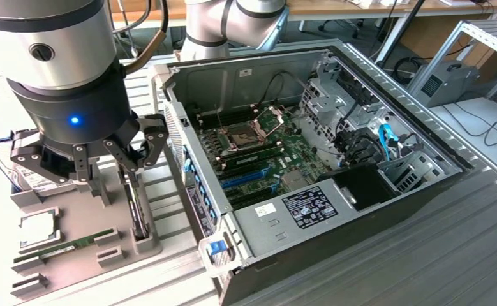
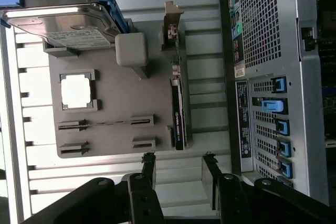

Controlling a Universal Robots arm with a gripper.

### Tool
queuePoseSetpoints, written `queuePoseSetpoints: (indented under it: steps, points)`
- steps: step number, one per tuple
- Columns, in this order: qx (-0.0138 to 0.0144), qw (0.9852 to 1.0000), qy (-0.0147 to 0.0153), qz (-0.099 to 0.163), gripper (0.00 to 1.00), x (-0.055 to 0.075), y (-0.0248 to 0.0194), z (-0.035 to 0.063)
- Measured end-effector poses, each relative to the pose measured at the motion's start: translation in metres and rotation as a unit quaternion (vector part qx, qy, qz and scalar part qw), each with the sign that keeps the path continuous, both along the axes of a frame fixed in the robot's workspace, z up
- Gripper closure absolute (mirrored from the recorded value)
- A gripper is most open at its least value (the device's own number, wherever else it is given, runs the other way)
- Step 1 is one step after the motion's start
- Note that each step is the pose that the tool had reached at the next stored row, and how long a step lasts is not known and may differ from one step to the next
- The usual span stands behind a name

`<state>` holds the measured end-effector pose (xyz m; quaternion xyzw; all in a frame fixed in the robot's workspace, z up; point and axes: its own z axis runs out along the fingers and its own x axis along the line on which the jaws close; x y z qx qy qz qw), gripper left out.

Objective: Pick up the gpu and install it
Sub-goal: 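Pick up the gpu and move the gpu toward the slot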

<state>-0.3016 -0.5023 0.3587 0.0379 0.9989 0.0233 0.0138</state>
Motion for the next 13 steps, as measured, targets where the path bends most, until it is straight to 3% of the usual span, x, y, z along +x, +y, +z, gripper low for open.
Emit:
queuePoseSetpoints:
  steps: [13]
  points:
    - [0.0, 1.0, 0.0, 0.0, 0.52, 0.0, 0.0, -0.008]
